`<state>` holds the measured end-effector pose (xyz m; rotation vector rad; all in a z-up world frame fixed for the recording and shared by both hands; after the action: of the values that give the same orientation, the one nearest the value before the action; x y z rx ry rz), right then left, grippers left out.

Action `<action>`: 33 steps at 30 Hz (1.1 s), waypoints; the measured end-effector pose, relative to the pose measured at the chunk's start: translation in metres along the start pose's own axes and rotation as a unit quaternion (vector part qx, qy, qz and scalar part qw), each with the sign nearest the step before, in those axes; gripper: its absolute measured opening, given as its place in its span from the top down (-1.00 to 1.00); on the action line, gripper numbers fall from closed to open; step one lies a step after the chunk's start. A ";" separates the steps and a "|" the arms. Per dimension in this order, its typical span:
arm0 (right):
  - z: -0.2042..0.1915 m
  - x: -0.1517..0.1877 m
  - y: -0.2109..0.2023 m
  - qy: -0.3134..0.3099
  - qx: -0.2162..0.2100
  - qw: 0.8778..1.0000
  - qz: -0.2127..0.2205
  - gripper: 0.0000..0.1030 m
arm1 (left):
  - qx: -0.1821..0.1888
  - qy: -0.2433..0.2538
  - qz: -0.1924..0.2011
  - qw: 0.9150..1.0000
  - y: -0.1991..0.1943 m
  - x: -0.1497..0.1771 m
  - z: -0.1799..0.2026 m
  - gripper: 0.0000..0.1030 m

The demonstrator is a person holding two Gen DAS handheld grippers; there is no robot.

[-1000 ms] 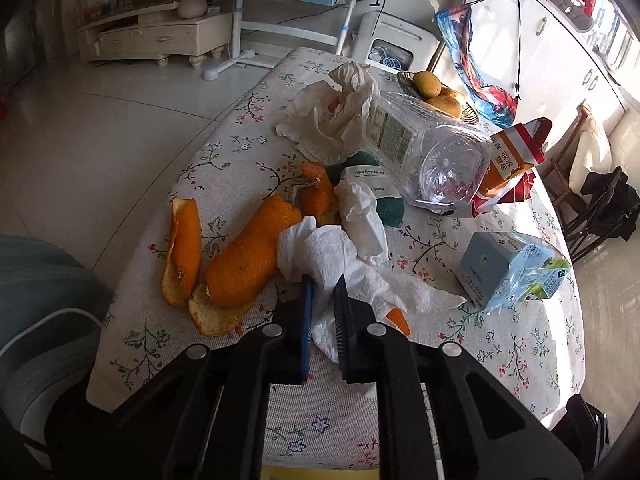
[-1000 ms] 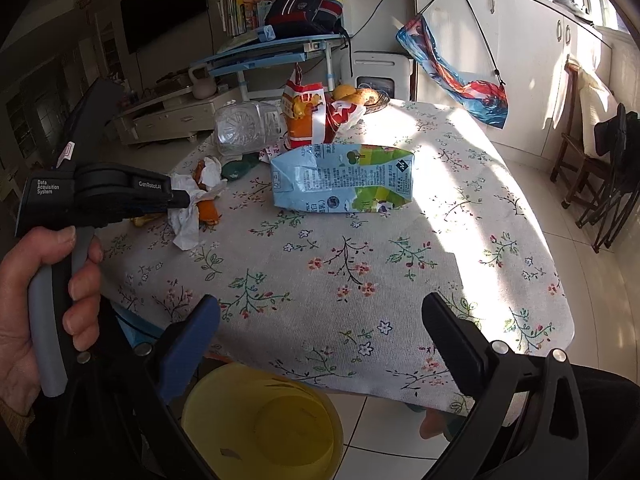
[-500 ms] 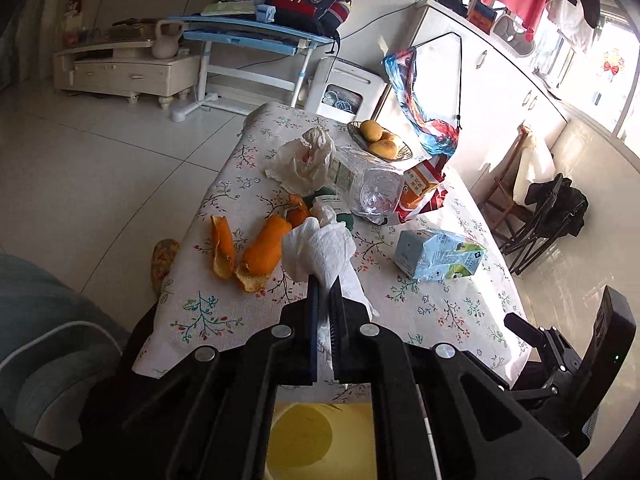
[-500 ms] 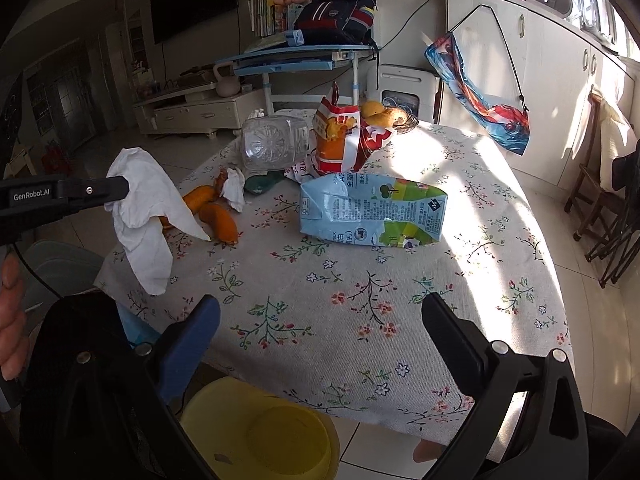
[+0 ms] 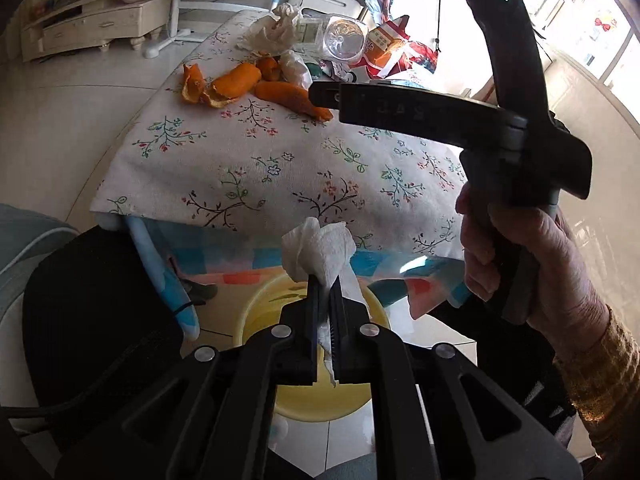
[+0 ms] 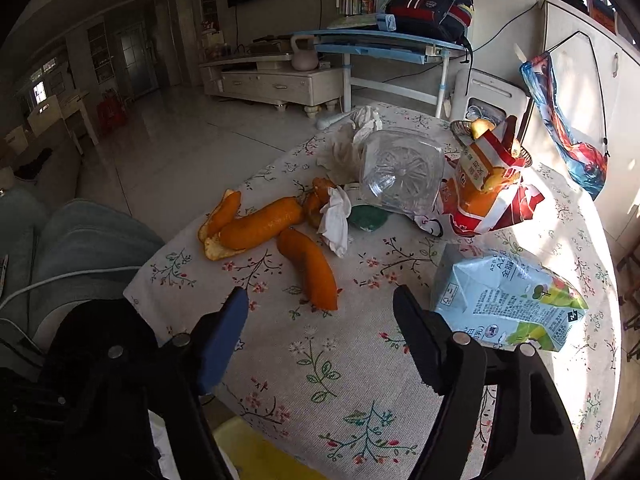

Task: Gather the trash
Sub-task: 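Drop the tissue into the basin with the left gripper while the right gripper drops an orange peel strip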

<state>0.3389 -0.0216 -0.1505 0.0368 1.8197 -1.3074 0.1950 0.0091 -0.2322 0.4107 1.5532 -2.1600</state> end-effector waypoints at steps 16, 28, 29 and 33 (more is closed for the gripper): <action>0.010 -0.002 0.047 0.011 -0.003 0.999 -0.049 0.37 | 0.000 0.019 -0.069 0.997 0.033 0.031 0.004 0.49; 0.004 0.012 0.014 0.024 -0.008 0.999 -0.023 0.61 | -0.048 0.010 -0.006 0.999 0.003 0.004 -0.019 0.07; 0.005 0.016 0.005 0.027 -0.009 0.999 -0.019 0.61 | -0.057 0.010 0.003 0.998 -0.002 0.000 -0.023 0.06; 0.006 0.041 -0.034 0.038 -0.009 0.999 -0.009 0.61 | -0.084 0.007 0.035 0.996 -0.018 -0.017 -0.035 0.00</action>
<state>0.3002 -0.0593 -0.1520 0.0614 1.8997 -1.3181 0.2002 0.0505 -0.2210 0.4187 1.6874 -1.9600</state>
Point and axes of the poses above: each gripper's, at about its wrist camera, not at the fingertips, and y roughly the way its jaws point, z to its right, x to its underside, the point moved 6 cm from there along y, roughly the way its jaws point
